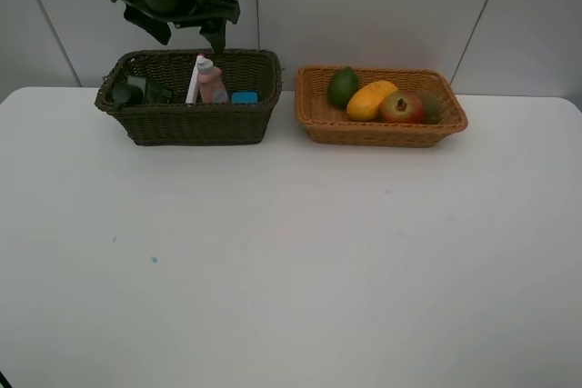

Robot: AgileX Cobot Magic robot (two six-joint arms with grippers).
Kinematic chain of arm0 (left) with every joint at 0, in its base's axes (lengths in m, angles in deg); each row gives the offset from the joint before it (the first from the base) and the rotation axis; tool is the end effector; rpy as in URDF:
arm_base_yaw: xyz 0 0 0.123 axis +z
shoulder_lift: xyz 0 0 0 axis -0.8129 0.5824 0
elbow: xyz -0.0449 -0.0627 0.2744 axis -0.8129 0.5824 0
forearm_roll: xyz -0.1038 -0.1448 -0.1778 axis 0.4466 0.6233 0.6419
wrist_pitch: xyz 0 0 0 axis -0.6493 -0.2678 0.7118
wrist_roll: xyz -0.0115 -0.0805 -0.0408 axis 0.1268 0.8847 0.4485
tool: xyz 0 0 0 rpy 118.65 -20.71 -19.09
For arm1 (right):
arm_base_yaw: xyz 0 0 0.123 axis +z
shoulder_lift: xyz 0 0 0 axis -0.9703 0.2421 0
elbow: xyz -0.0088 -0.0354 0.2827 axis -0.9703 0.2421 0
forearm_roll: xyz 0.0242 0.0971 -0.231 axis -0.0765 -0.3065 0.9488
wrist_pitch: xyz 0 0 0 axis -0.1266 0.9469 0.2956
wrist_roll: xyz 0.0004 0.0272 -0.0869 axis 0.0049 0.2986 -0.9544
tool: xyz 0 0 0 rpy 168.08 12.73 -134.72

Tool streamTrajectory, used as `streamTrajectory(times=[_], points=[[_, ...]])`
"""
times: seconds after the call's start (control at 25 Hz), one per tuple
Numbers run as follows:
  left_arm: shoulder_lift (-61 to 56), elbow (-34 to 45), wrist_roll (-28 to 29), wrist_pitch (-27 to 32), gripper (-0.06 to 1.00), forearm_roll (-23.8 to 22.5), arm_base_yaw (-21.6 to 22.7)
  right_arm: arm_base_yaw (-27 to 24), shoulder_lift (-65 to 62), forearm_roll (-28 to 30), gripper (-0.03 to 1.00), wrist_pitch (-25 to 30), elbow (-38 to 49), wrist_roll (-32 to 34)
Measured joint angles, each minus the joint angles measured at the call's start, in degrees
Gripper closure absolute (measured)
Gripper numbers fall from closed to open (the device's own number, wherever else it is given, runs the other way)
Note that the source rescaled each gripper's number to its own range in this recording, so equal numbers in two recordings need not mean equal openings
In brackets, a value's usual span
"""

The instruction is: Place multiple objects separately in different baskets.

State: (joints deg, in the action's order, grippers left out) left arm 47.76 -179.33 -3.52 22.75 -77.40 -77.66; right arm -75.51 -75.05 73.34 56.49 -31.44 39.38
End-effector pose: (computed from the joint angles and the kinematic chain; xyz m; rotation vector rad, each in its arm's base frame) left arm 0.4190 -0.1682 0.2733 0.3763 2.5309 -0.0280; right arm -0.0075 -0.0055 0.2828 -0.0044 2.0187 -0.0770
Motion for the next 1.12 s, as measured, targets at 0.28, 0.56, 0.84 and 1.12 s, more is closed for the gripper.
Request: streamTrajectory(times=[0.28,0.56,0.84,1.12], points=[[-9.40,9.54,-2.95,-0.98,-0.05,1.66,0.00,0.00,0.00,0.00,-0.03,0.00,0.00,0.00],[-22.03,25.87,-4.57,-6.01,-0.05,2.82,0.00,0.00,0.00,0.00,-0.03,0.00,0.00,0.00],[-35.83,38.47,-6.81,-6.14,-0.05,3.15,0.00,0.00,0.00,0.00,-0.03,0.00,0.00,0.00],[-50.55,45.42,-8.62,-2.85,-0.05,4.09,0.00,0.00,0.00,0.00,-0.03,0.00,0.00,0.31]])
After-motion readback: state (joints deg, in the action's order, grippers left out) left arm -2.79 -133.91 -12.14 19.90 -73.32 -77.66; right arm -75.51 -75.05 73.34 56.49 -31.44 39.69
